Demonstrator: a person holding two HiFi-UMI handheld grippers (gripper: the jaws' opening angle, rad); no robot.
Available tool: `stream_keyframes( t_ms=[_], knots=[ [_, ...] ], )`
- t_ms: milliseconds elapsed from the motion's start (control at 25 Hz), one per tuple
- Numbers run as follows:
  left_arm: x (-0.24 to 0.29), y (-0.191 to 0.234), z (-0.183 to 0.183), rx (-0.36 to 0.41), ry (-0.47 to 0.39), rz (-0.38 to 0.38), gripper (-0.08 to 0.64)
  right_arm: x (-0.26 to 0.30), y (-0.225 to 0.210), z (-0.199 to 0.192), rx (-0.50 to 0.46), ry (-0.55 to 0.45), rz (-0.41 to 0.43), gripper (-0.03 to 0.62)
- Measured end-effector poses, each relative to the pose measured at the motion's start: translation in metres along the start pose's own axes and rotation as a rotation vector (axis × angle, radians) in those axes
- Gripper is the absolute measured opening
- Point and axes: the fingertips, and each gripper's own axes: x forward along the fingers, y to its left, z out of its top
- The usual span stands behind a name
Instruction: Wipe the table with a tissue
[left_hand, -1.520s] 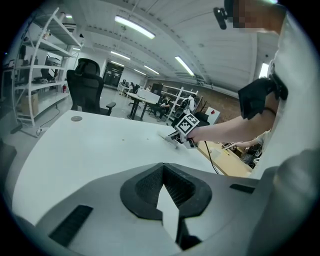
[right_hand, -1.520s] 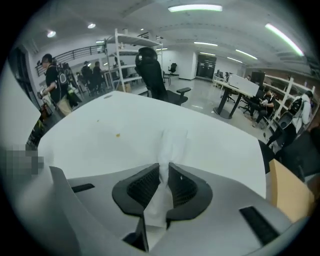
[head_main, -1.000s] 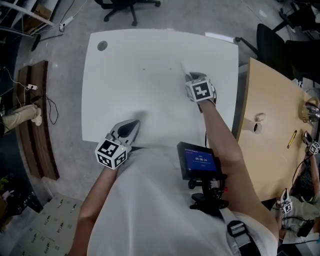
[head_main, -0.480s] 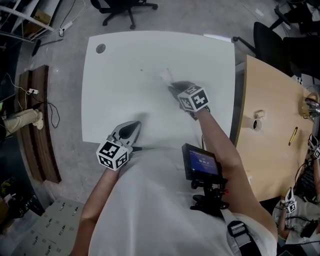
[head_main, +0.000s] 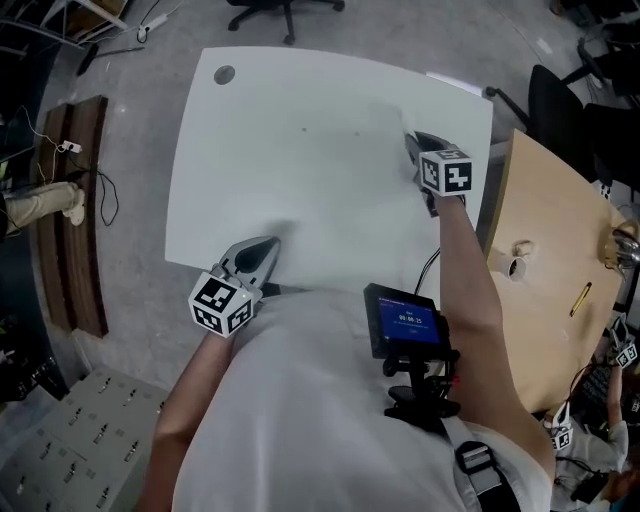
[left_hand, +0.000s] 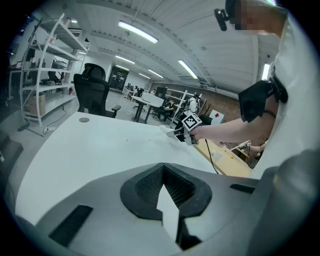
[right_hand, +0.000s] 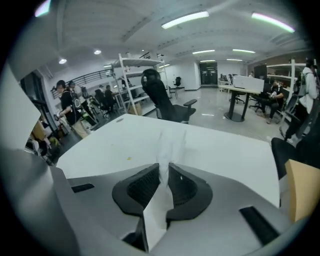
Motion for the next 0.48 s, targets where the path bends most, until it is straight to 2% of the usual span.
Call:
stream_keyframes(
  t_ms=[120, 240, 400, 480],
  knots=[
    [-0.010, 0.013, -0.006, -0.028, -0.003, 0.025, 0.005, -0.018, -0.038, -0.021, 0.054, 0.031, -0.085, 0.060],
    [-0.009, 0.017, -0.008, -0.045, -0.005, 0.023, 0.005, -0.025, -0.052, -0.044, 0.055, 0.089, -0.156, 0.060],
    [0.001, 0.011, -0.004, -0.038, -0.002, -0.009, 0.005, -0.007, -0.029, -0.050, -0.005, 0.119, -0.201, 0.060],
    [0.005, 0.007, -0.001, -0.030, 0.001, -0.019, 0.005, 0.006, -0.008, -0.043, -0.011, 0.099, -0.171, 0.060]
  ],
)
